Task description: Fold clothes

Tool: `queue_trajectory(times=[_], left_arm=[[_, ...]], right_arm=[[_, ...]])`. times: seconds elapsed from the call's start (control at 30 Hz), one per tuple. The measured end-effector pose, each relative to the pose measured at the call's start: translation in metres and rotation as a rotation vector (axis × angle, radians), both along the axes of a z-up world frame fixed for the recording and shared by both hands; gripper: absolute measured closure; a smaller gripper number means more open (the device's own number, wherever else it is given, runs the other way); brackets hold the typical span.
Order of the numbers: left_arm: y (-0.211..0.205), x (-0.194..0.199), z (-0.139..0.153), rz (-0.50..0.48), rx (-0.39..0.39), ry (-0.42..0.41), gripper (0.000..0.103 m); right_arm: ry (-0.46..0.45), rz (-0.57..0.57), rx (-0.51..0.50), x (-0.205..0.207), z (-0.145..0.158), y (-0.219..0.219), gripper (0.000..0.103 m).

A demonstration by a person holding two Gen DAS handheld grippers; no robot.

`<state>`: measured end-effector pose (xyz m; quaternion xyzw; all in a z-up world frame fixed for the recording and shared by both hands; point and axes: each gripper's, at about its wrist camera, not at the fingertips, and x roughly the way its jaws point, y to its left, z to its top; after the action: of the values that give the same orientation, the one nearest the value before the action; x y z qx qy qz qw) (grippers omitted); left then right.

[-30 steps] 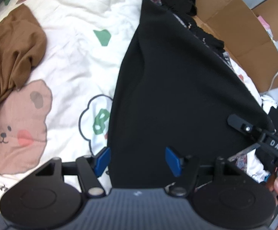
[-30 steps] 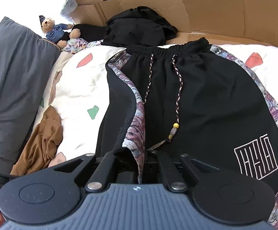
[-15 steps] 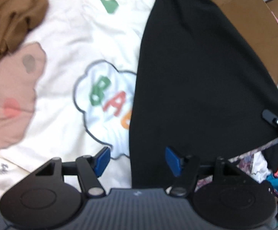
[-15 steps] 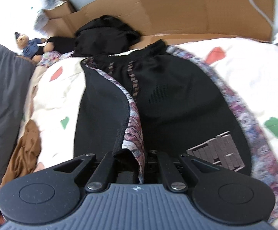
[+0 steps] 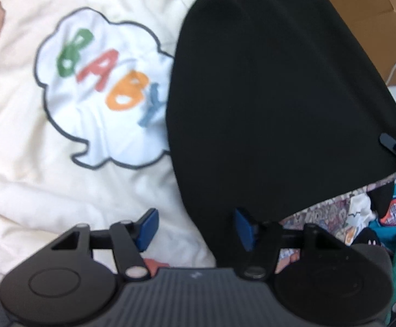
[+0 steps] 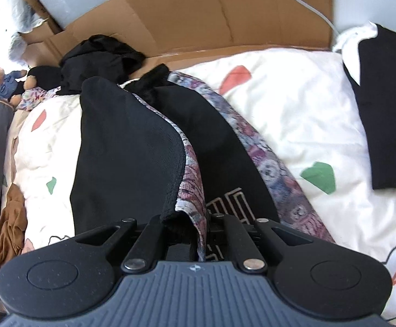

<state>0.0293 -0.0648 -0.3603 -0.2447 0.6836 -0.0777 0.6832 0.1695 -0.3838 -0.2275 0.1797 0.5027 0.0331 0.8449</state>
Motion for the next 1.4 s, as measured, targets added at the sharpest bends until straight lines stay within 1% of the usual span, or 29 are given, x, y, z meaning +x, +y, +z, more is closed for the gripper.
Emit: queue_trajectory(times=[0.03,0.07,0.1,0.13,0.17,0.2,0.27,0.4,0.73,0.87,0.93,1.0,1.07,1.17,1.23,1.27,1.33,1.37,1.4], left_arm=[[-0.002,-0.001,-0.001,0.002,-0.004,0.000,0.051],[-0.004,-0.001,-0.002,-0.001,-0.010,0.003,0.060],[-0.006,-0.002,-0.002,-0.004,-0.013,0.006,0.072],[-0.007,-0.002,-0.002,-0.008,-0.016,0.010,0.078],[-0.008,-0.002,0.001,-0.007,-0.017,0.008,0.087],[-0.008,-0.002,0.004,-0.010,-0.016,0.002,0.093],[-0.009,-0.002,0.010,-0.025,-0.014,-0.009,0.099],[-0.013,-0.001,0.023,-0.073,0.014,-0.018,0.101],[-0.026,-0.008,0.041,-0.139,0.045,-0.026,0.102],[-0.036,-0.010,0.056,-0.168,0.036,-0.037,0.102],[-0.043,-0.011,0.059,-0.189,0.029,-0.036,0.102],[-0.050,-0.012,0.058,-0.213,0.032,-0.031,0.102],[-0.056,-0.015,0.054,-0.241,0.052,-0.020,0.102],[-0.060,-0.017,0.046,-0.255,0.087,-0.014,0.102],[-0.061,-0.018,0.042,-0.255,0.095,-0.021,0.102],[-0.061,-0.019,0.041,-0.252,0.092,-0.025,0.101],[-0.058,-0.018,0.037,-0.221,0.070,-0.008,0.099],[-0.056,-0.018,0.036,-0.206,0.056,0.001,0.097],[-0.057,-0.018,0.034,-0.211,0.051,0.009,0.094]], right_arm=[[0.014,-0.014,0.008,-0.001,-0.004,-0.005,0.101],[0.019,-0.017,0.010,-0.002,-0.005,-0.007,0.101],[0.024,-0.021,0.012,-0.002,-0.006,-0.009,0.101],[0.039,-0.034,0.022,-0.004,-0.011,-0.012,0.101],[0.049,-0.043,0.030,-0.007,-0.013,-0.014,0.101],[0.059,-0.049,0.034,-0.009,-0.015,-0.017,0.101],[0.076,-0.061,0.034,-0.012,-0.019,-0.021,0.101],[0.100,-0.071,0.023,-0.016,-0.023,-0.026,0.101],[0.164,-0.102,0.004,-0.030,-0.031,-0.050,0.101],[0.194,-0.130,-0.007,-0.037,-0.030,-0.066,0.101],[0.199,-0.135,-0.016,-0.039,-0.030,-0.072,0.101],[0.209,-0.141,-0.018,-0.042,-0.030,-0.080,0.101],[0.222,-0.148,-0.011,-0.045,-0.033,-0.084,0.101],[0.251,-0.158,0.030,-0.049,-0.041,-0.092,0.100],[0.256,-0.144,0.083,-0.049,-0.046,-0.095,0.099],[0.263,-0.137,0.085,-0.048,-0.046,-0.096,0.097],[0.274,-0.129,0.077,-0.046,-0.046,-0.095,0.086],[0.288,-0.122,0.043,-0.044,-0.045,-0.096,0.074],[0.296,-0.117,0.030,-0.043,-0.045,-0.096,0.065]])
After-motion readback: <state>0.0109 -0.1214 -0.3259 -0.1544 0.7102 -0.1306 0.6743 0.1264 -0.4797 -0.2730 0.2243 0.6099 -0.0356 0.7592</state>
